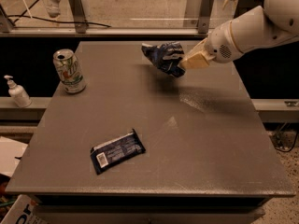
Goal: Move blue chip bag near 7up can
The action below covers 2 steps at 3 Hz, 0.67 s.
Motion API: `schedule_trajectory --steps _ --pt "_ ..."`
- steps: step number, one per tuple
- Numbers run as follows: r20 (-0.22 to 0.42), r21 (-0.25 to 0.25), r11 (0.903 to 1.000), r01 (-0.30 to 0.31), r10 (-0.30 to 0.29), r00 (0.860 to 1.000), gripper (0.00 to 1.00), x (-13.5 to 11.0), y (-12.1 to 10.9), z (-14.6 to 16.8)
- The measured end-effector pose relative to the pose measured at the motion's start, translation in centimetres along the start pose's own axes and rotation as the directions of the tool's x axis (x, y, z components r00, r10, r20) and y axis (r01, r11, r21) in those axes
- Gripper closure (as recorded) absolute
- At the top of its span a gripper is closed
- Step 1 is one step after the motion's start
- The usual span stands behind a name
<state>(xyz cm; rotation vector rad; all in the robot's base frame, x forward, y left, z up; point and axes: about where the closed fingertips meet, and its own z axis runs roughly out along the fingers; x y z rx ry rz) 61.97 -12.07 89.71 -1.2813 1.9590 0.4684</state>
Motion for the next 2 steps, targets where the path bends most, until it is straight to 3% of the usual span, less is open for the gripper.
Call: schedule_trajectory --steps 1,2 --pt "0.006 0.0 1.0 0.0 0.0 1.0 1.0 -0.1 0.1 -0.1" --pt "0.075 -0.024 0.9997 0.004 -0.002 0.997 1.0 -1.6 2.0 1.0"
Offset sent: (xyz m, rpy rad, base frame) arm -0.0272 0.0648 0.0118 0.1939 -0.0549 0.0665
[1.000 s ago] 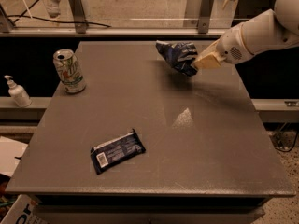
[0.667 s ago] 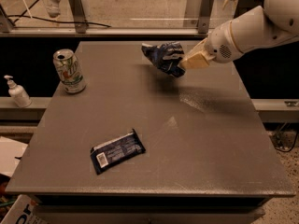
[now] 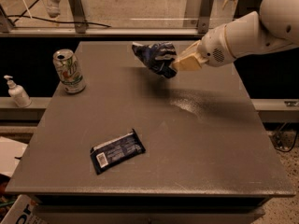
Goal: Move blue chip bag near 7up can
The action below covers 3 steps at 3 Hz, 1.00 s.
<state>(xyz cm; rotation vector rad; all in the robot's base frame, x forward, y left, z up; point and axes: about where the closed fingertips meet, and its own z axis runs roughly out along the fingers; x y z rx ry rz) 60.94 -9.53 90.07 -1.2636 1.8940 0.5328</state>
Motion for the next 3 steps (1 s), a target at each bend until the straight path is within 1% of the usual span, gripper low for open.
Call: schedule_trajectory --steps 1,2,3 --pt "0.074 -0.068 0.9977 0.008 -0.003 0.997 1.0 -1.8 3.1 2.7" --pt "0.129 -0.154 0.9869 0.049 -0.029 0.991 1.0 -3.8 6.6 5.8" --pt "0.153 -0.233 0.9693 0.078 -0.043 0.987 1.0 -4.5 9.9 9.2"
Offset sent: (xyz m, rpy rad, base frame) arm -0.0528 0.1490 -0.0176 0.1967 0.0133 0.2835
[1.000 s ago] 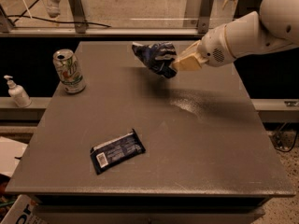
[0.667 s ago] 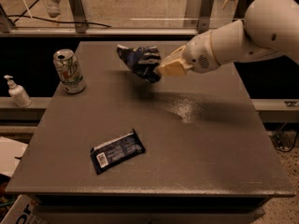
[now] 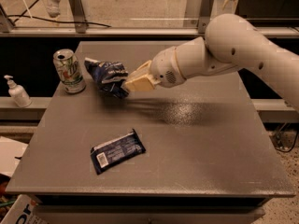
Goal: Move blue chip bag near 7up can
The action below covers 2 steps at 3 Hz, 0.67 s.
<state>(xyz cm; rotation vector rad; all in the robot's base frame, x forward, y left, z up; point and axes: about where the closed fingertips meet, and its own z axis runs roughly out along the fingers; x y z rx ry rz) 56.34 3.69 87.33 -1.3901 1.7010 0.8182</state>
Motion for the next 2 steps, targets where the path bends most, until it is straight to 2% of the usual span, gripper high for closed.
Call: schedule_trajectory --steps 1,2 --pt "0.003 -0.066 0.9968 0.044 -0.044 0.999 1.0 -0.4 2.0 3.3" --pt "-0.02 -0.089 0.9937 0.068 -0.07 0.997 1.0 0.1 2.8 5.3"
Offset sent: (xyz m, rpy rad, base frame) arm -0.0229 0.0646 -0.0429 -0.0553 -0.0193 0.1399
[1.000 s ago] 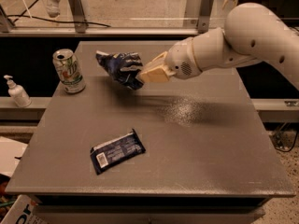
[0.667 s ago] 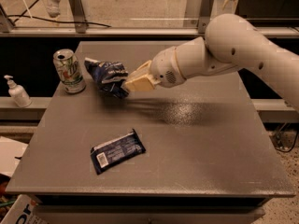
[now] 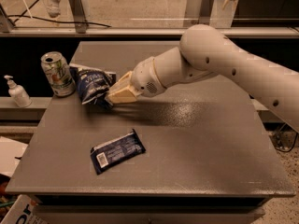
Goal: Move blue chip bag near 7up can
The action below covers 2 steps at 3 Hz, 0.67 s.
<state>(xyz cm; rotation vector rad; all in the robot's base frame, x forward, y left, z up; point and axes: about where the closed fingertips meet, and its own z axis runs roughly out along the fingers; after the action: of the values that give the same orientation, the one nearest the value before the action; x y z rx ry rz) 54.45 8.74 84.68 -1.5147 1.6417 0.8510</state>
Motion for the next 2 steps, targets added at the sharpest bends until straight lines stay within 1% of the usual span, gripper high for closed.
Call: schedule_trajectory --steps 1,2 --pt "-0.013 -0.017 0.9998 0.011 -0.012 1.0 0.82 -0.02 0.32 1.13" --pt "-0.016 -0.025 0.9995 0.018 -0.019 1.0 0.59 -0.19 0.37 1.71"
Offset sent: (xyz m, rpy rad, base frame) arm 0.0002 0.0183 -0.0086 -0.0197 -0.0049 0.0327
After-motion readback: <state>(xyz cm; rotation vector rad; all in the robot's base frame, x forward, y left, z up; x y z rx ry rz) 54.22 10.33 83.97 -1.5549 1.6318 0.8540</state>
